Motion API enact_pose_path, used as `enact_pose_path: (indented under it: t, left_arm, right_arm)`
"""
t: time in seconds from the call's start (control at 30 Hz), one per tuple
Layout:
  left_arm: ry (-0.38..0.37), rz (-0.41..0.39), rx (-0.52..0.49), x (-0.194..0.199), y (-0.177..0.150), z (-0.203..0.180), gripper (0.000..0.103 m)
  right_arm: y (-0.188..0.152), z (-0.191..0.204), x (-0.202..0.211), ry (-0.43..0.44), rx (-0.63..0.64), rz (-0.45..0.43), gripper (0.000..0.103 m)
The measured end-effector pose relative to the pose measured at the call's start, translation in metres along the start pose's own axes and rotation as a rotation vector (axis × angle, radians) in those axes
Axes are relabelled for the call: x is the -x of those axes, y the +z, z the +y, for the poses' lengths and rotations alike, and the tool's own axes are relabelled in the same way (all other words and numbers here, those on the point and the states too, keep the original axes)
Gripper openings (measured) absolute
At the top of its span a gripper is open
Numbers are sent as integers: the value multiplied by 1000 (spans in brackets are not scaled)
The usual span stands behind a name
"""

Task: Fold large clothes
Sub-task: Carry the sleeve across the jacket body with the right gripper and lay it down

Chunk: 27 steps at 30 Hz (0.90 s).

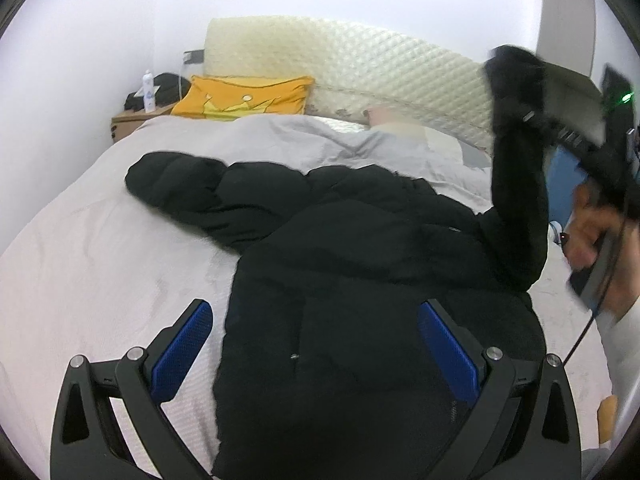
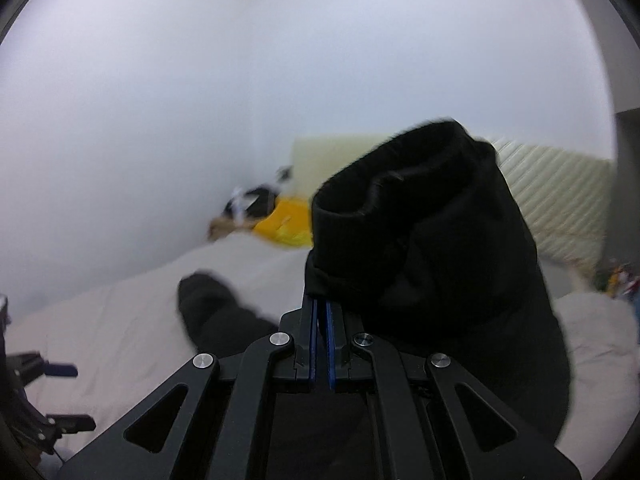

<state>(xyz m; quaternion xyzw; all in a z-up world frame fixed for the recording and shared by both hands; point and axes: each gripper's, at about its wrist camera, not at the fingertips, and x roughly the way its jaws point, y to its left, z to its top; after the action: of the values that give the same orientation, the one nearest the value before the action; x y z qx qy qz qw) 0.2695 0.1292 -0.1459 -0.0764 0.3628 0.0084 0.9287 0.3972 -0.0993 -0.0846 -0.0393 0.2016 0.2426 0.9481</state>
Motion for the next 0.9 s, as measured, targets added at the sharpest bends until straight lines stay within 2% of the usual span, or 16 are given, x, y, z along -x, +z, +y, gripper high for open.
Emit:
enact_pose_path:
  t: [0.13, 0.23, 0.33, 0.43, 0.5, 0.53, 0.57, 0.7, 0.8, 0.9]
  left_arm:
    - [6, 21, 34, -7, -10, 24, 103]
    - [7, 40, 55, -13, -17, 39, 103]
    - [12, 64, 65, -20, -22, 51, 103]
    - [7, 87, 77, -28, -23, 58, 103]
    - [-10, 95, 87, -32, -20, 58, 103]
    - [-20, 98, 92, -34, -18, 57, 103]
    - [-37, 99, 100, -36, -15, 55, 102]
    - [-109, 92, 106, -46, -2, 38, 102]
    - [-162, 87, 103, -57, 11, 21, 102]
    - [-187, 87, 99, -75, 23, 2, 102]
  right_arm:
    - [-56, 39, -71, 39, -4, 148, 4]
    - [-99, 64, -109, 49, -16, 245, 5]
    - [-128, 74, -137, 50, -36, 326, 6]
    - [-145, 70, -149, 63, -69, 366, 8]
    - [-144, 63, -142, 76, -99, 362, 23]
    - [-139, 61, -135, 95, -107, 347, 40]
    - [-136, 65, -133, 101, -103, 332, 52]
    - [-116, 66, -100, 125, -83, 298, 53]
    - [-109, 42, -61, 57, -90, 271, 55]
    - [-116, 7, -26, -75, -92, 281, 57]
